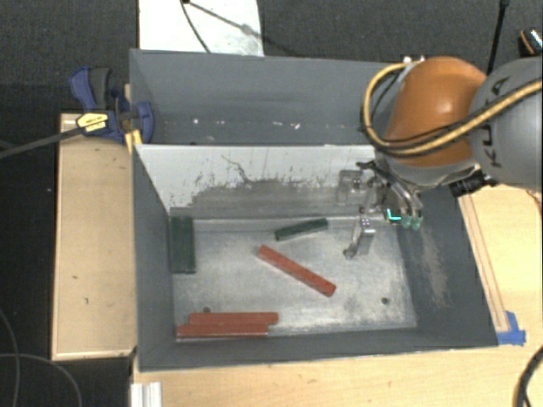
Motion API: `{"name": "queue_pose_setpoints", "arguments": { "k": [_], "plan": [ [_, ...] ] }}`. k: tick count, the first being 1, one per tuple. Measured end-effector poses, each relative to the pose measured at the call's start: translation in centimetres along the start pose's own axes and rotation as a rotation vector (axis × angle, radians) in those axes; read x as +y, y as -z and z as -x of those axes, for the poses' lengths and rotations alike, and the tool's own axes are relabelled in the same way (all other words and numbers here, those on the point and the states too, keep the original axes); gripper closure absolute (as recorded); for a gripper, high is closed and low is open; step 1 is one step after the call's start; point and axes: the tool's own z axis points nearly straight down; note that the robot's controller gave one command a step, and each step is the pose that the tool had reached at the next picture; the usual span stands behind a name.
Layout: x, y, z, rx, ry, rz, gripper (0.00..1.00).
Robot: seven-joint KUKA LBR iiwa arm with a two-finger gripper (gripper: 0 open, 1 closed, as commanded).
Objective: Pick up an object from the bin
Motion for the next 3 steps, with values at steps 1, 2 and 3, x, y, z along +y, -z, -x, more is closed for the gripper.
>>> {"name": "queue_pose_setpoints", "arguments": {
  "k": [1,2,3],
  "plan": [
    [4.15,-11.33,-2.50,-0.005,-0.103,0.001,0.00],
    [4.03,-10.80,-2.27,-0.009,-0.104,0.001,1.00],
    [4.01,-10.99,-2.31,-0.009,-0.103,0.000,0.00]
  ]
}}
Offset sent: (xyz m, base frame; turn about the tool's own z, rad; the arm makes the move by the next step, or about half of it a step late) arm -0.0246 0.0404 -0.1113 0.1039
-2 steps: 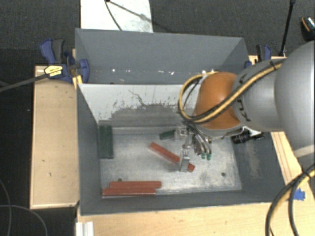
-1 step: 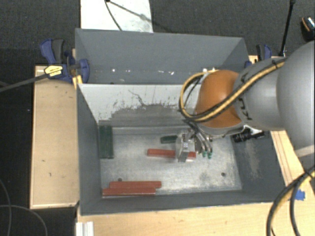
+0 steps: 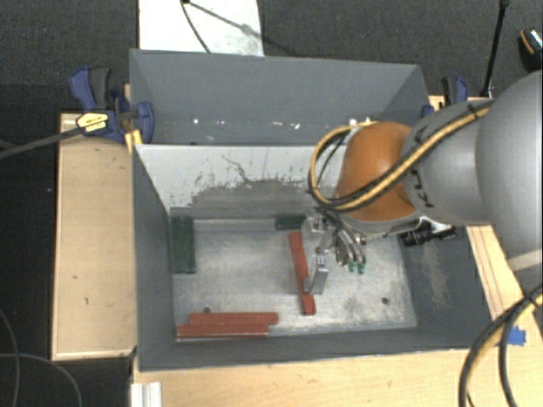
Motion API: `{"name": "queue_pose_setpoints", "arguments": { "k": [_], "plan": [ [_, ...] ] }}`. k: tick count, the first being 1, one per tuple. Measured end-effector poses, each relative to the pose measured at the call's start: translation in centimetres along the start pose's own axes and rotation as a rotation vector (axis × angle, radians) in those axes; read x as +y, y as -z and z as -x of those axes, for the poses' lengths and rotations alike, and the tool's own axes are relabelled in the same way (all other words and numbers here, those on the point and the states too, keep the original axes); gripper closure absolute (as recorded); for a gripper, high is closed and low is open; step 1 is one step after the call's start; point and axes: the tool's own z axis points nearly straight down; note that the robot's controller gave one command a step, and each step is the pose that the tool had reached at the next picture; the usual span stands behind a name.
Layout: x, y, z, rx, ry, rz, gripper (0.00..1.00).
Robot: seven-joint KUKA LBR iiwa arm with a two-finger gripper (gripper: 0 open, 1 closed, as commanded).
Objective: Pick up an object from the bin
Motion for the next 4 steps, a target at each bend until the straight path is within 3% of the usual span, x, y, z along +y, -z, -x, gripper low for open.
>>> {"name": "queue_pose_setpoints", "arguments": {
  "k": [1,2,3,4],
  "plan": [
    [1.0,4.0,2.9,-0.002,-0.338,0.001,0.00],
    [3.1,-0.2,3.0,0.003,-0.169,-0.001,0.00],
    [-1.4,-0.1,0.5,0.005,-0.208,-0.003,0.00],
    [-1.1,-0.1,0.6,0.002,-0.202,-0.001,1.00]
  ]
}}
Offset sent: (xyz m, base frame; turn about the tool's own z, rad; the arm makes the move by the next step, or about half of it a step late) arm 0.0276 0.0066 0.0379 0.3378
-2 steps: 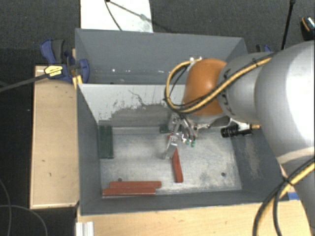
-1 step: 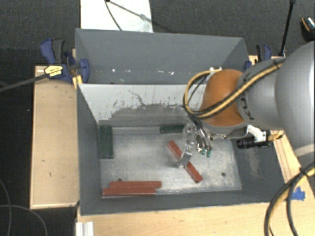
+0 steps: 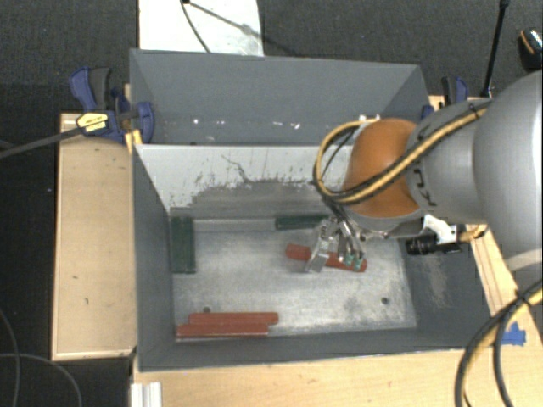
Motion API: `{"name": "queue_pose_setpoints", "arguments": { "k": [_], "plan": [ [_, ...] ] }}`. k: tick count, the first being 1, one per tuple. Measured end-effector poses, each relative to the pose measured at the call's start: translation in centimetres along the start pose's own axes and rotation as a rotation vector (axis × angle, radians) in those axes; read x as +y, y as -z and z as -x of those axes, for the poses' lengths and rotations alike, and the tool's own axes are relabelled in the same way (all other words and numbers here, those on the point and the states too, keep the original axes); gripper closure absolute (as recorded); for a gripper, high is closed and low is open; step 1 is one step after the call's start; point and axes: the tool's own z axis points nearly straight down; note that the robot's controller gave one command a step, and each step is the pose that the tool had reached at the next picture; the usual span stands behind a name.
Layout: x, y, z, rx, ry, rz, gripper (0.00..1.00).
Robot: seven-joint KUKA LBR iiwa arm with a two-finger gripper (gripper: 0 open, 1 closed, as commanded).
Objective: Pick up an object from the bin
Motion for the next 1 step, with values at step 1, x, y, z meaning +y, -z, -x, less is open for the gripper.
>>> {"name": "queue_pose_setpoints", "arguments": {
  "k": [1],
  "plan": [
    [-0.53,15.20,1.87,-0.009,0.002,0.003,1.00]
  ]
}}
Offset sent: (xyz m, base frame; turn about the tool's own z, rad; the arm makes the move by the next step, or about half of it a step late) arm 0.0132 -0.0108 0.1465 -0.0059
